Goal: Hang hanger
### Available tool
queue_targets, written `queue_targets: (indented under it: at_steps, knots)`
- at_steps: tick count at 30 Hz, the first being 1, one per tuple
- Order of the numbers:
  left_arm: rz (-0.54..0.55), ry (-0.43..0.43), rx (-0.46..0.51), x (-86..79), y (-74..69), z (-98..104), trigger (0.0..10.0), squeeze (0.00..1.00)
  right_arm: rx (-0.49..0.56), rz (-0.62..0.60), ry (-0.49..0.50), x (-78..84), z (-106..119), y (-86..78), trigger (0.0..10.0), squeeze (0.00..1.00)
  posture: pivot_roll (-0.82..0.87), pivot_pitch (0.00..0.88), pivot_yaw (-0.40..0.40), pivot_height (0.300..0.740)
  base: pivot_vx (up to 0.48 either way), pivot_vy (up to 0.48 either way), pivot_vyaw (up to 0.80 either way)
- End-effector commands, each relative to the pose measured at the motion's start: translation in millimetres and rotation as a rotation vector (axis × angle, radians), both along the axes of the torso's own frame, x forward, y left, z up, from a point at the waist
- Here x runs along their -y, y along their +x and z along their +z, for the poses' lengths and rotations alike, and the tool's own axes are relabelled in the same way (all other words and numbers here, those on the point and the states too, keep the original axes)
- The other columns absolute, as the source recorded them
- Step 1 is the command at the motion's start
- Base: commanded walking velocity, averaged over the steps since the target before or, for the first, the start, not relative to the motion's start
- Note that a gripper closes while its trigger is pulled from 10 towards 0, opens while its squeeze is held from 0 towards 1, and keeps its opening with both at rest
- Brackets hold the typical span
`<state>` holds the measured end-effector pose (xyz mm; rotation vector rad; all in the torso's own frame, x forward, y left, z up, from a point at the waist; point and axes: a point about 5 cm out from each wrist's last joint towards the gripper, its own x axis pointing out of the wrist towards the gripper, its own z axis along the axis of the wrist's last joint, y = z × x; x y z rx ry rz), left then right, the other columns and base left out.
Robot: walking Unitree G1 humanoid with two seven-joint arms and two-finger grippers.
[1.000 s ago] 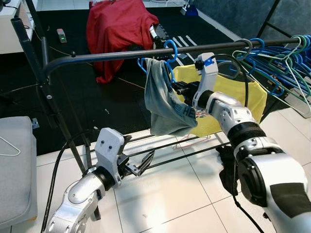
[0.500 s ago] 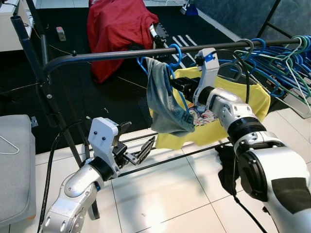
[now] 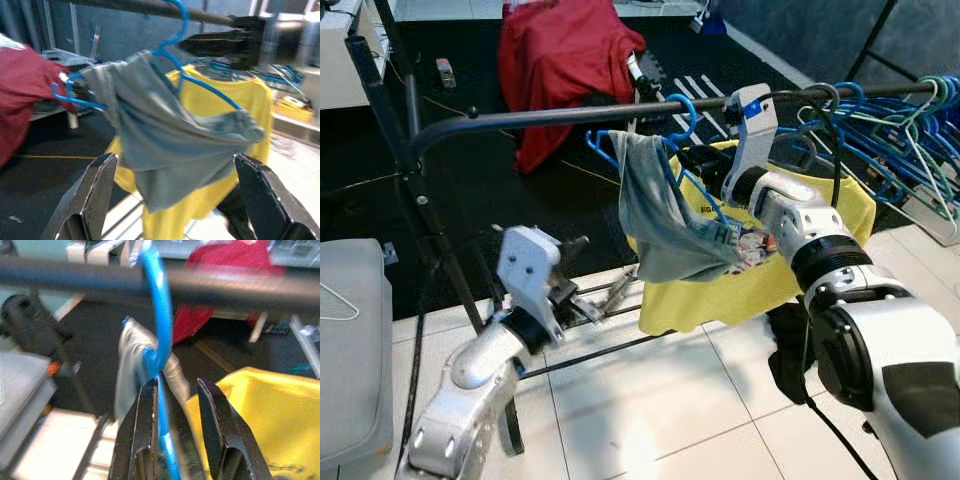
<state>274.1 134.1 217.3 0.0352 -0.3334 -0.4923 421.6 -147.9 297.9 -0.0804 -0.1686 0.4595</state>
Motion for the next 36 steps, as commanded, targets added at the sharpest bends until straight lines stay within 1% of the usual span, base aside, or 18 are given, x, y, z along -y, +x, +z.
queue_targets:
  at_steps: [1,12,13,14,15,16,17,20,21,24,25,26,27,29,30,31,32,36]
  knots:
    - [0.002,-0.032,0.000,-1.5,1.1,-1.8,10.0,0.00,0.025,-0.039,-0.043,0.7,-8.5,-1.5,10.0,0.00,-0.05,0.083,-0.052,0.735,0.000,0.000,0.00]
    - [0.070,-0.047,-0.054,-6.5,13.1,-16.8,10.0,0.00,0.124,-0.137,-0.064,-4.2,-36.3,-21.7,10.0,0.00,-0.07,0.063,-0.022,0.735,0.000,0.000,0.00]
    - [0.108,-0.041,-0.068,-7.9,16.4,-23.1,10.0,0.00,0.175,-0.145,-0.037,-8.5,-49.3,-38.3,10.0,0.00,-0.07,0.067,-0.014,0.735,0.000,0.000,0.00]
    - [0.108,-0.041,-0.068,-7.9,16.4,-23.1,10.0,0.00,0.175,-0.145,-0.037,-8.5,-49.3,-38.3,10.0,0.00,-0.07,0.067,-0.014,0.735,0.000,0.000,0.00]
    - [0.150,-0.059,-0.135,-8.0,17.9,-37.8,10.0,0.00,0.141,-0.077,0.013,-17.8,-90.2,-64.8,10.0,0.00,-0.06,0.056,0.007,0.735,0.000,0.000,0.00]
    - [0.150,-0.059,-0.135,-8.0,17.9,-37.8,10.0,0.00,0.141,-0.077,0.013,-17.8,-90.2,-64.8,10.0,0.00,-0.06,0.056,0.007,0.735,0.000,0.000,0.00]
    - [0.177,0.005,-0.229,-8.2,19.1,-58.7,10.0,0.00,0.087,-0.021,0.033,-23.2,-124.6,-86.2,10.0,0.00,-0.07,0.054,0.005,0.735,0.000,0.000,0.00]
    - [0.177,0.005,-0.229,-8.2,19.1,-58.7,10.0,0.00,0.087,-0.021,0.033,-23.2,-124.6,-86.2,10.0,0.00,-0.07,0.054,0.005,0.735,0.000,0.000,0.00]
    - [0.182,0.111,-0.285,-8.7,18.6,-77.2,10.0,0.00,0.019,0.008,0.052,-24.5,-152.0,-98.9,10.0,0.00,-0.07,0.047,0.000,0.735,0.000,0.000,0.00]
    - [0.182,0.111,-0.285,-8.7,18.6,-77.2,10.0,0.00,0.019,0.008,0.052,-24.5,-152.0,-98.9,10.0,0.00,-0.07,0.047,0.000,0.735,0.000,0.000,0.00]
    - [0.212,0.210,-0.440,-13.1,20.0,-110.1,10.0,0.00,-0.184,-0.007,0.041,-20.4,-201.7,-96.1,10.0,0.00,-0.03,0.040,-0.015,0.735,0.000,0.000,0.00]
    - [0.212,0.210,-0.440,-13.1,20.0,-110.1,10.0,0.00,-0.184,-0.007,0.041,-20.4,-201.7,-96.1,10.0,0.00,-0.03,0.040,-0.015,0.735,0.000,0.000,0.00]
    - [0.225,0.264,-0.581,-16.0,19.6,-141.1,10.0,0.00,-0.406,-0.055,0.024,-17.7,-243.2,-97.1,10.0,0.00,-0.03,0.035,-0.019,0.735,0.000,0.000,0.00]
    - [0.225,0.264,-0.581,-16.0,19.6,-141.1,10.0,0.00,-0.406,-0.055,0.024,-17.7,-243.2,-97.1,10.0,0.00,-0.03,0.035,-0.019,0.735,0.000,0.000,0.00]
    - [0.243,0.275,-0.721,-16.8,16.7,-171.1,10.0,0.00,-0.621,-0.150,0.072,-14.4,-274.3,-105.0,10.0,0.00,-0.02,0.027,-0.028,0.735,0.000,0.000,0.00]
    - [0.243,0.275,-0.721,-16.8,16.7,-171.1,10.0,0.00,-0.621,-0.150,0.072,-14.4,-274.3,-105.0,10.0,0.00,-0.02,0.027,-0.028,0.735,0.000,0.000,0.00]
    - [0.264,0.289,-0.831,-17.1,11.1,-195.8,10.0,0.00,-0.787,-0.231,0.116,-16.3,-295.3,-116.8,10.0,0.00,-0.01,0.024,-0.030,0.735,0.000,0.000,0.00]
    - [0.321,0.283,-0.919,-18.8,3.4,-217.3,10.0,0.00,-0.892,-0.289,0.062,-21.2,-310.4,-130.1,10.0,0.00,-0.02,0.028,-0.038,0.735,0.000,0.000,0.00]
